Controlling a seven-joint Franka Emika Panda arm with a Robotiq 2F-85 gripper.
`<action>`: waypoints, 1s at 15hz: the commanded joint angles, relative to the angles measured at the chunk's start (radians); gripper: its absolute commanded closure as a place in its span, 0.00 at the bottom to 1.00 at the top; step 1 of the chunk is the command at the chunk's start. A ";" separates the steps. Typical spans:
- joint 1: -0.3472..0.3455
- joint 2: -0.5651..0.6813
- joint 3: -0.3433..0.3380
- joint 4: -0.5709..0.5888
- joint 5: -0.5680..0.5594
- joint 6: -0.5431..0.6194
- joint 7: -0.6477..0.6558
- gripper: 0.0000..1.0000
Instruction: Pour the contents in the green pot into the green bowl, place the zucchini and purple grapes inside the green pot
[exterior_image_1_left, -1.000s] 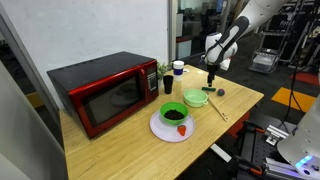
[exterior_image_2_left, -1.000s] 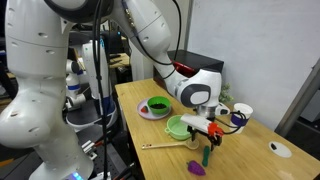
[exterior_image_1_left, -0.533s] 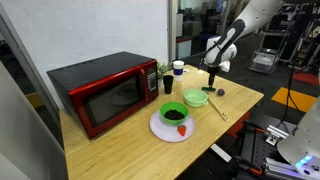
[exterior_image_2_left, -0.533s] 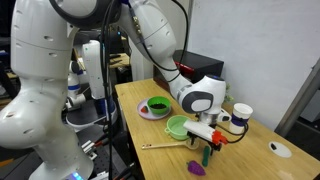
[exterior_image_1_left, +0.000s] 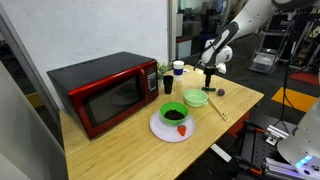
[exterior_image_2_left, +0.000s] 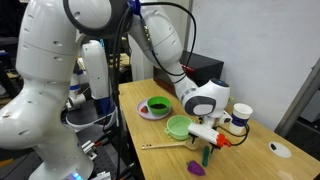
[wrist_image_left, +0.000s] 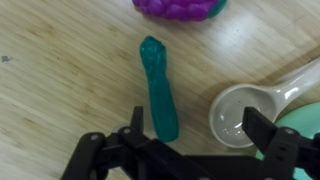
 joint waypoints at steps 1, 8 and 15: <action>-0.039 0.051 0.034 0.061 0.044 -0.004 -0.077 0.00; -0.059 0.095 0.030 0.133 0.044 -0.008 -0.103 0.00; -0.073 0.105 0.025 0.150 0.035 -0.009 -0.108 0.00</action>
